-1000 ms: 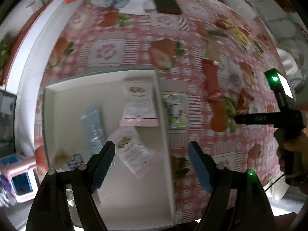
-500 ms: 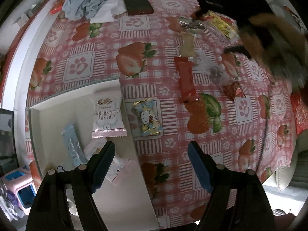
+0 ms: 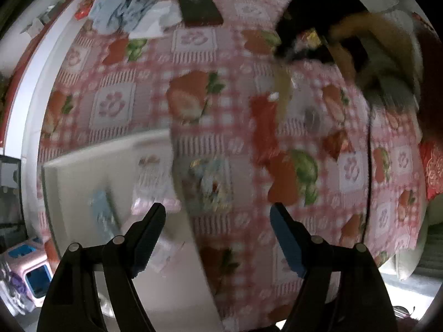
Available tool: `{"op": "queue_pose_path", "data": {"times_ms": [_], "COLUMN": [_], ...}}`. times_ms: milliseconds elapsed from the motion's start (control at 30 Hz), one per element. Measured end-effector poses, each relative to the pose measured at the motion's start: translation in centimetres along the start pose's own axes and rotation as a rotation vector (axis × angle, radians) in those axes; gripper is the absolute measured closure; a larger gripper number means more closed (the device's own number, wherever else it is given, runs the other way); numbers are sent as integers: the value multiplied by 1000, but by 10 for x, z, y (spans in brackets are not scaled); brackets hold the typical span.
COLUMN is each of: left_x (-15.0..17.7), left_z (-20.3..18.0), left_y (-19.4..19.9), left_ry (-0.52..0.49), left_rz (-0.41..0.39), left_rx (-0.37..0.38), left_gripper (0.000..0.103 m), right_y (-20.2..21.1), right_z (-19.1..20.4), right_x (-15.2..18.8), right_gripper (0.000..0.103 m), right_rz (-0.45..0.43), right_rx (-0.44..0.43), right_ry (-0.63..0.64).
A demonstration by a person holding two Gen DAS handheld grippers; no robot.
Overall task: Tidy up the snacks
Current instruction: 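Move both tools back over the table toward the red packet and jerky bag, then grasp the red packet with left tool while right tool grasps the jerky bag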
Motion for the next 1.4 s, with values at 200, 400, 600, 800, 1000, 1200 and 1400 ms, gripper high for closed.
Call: {"op": "queue_pose_path", "data": {"times_ms": [200, 400, 600, 800, 1000, 1200, 1400], "left_x": [-38, -68, -74, -77, -81, -79, -73], "left_z": [-21, -29, -29, -30, -24, -29, -57], "left_y": [-24, -62, -96, -107, -114, -112, -99], "left_ry": [6, 44, 54, 77, 123, 98, 3], "left_rz": [10, 42, 108, 118, 117, 103, 95], "left_rx": [24, -19, -77, -95, -113, -96, -33], "left_gripper": [22, 22, 22, 20, 7, 18, 80], "right_y": [8, 14, 9, 12, 0, 2, 16], "right_z": [-38, -96, -97, -91, -71, -65, -62], "right_x": [47, 102, 115, 108, 105, 112, 127], "right_gripper": [87, 87, 87, 71, 33, 61, 67], "right_rz": [48, 102, 104, 59, 53, 35, 40], "right_rx": [-46, -70, -57, 65, 117, 128, 51], "right_ry": [83, 25, 78, 168, 231, 251, 248]}}
Point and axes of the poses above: each gripper's, at about its wrist camera, not at the fingertips, and y roughly against the way its jaws point, z to its left, x to its underside, the point moved 8 cm from there along -y, roughly the way its jaws point, and after that the axes turned 1 degree about z, right-handed, at the moved point
